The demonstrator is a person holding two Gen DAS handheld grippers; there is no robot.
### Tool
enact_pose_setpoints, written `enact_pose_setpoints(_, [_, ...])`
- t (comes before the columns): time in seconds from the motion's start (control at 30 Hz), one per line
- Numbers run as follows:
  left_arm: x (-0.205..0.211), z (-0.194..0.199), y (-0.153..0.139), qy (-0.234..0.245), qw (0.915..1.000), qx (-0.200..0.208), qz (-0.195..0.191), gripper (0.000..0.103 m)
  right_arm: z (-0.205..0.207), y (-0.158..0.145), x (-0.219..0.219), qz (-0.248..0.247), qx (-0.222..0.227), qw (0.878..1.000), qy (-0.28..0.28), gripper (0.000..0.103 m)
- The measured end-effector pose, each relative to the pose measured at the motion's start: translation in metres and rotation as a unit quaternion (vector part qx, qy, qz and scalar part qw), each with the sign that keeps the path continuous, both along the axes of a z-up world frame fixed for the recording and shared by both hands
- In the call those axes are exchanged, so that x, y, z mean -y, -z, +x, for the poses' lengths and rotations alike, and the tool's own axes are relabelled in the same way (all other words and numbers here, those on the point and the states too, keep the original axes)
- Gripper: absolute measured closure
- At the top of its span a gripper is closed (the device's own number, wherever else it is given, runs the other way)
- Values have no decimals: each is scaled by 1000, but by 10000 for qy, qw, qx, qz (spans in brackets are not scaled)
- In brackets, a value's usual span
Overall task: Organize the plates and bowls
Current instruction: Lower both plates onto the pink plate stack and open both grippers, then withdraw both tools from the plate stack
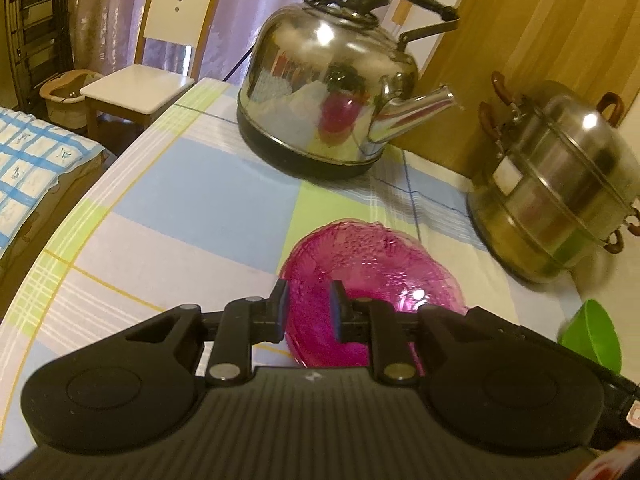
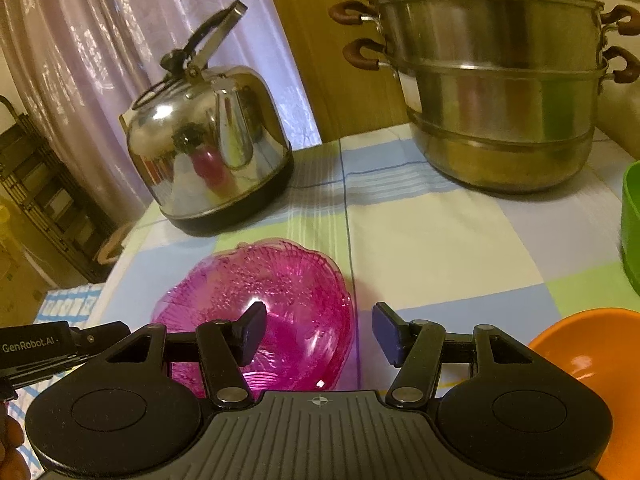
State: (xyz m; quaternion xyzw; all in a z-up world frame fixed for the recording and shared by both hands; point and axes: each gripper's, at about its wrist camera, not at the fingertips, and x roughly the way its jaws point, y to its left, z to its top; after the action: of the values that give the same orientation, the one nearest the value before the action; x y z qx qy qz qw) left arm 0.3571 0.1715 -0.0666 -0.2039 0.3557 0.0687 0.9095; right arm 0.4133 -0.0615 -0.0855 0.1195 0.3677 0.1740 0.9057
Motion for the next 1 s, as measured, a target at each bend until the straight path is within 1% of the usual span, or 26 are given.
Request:
enact_pose_setpoints(0.23, [14, -26, -18, 108, 9997, 204, 57, 83, -24, -22, 8, 160, 179, 9997, 26, 44])
enact_pose_setpoints(0.37, [22, -53, -26, 87, 9995, 297, 32, 83, -46, -33, 21, 309, 200, 9993, 119, 44])
enact_pose_setpoints(0.47, [31, -78, -36, 85, 9991, 391, 102, 82, -68, -41, 31, 385, 208, 9989, 187, 44])
enact_pose_setpoints(0.57, [41, -106, -44, 99, 9989, 454, 114, 79, -92, -50, 41, 447, 223, 9984, 254, 44])
enact_pose_setpoints(0.6, [44, -117, -47, 104, 9988, 458, 104, 78, -101, -53, 44, 469, 244, 9982, 266, 44])
enact_pose_setpoints(0.7, [55, -145, -52, 155, 9988, 456, 26, 69, -133, -59, 55, 507, 276, 9978, 316, 44])
enact_pose_setpoints(0.73, [58, -154, -54, 194, 9987, 461, 26, 68, -144, -59, 58, 515, 257, 9979, 310, 44])
enact_pose_setpoints(0.77, [62, -165, -57, 230, 9987, 454, 43, 67, -156, -60, 61, 512, 225, 9980, 302, 44])
enact_pose_setpoints(1.0, [82, -221, -68, 321, 9986, 406, 118, 54, -227, -64, 84, 528, -54, 9978, 405, 44])
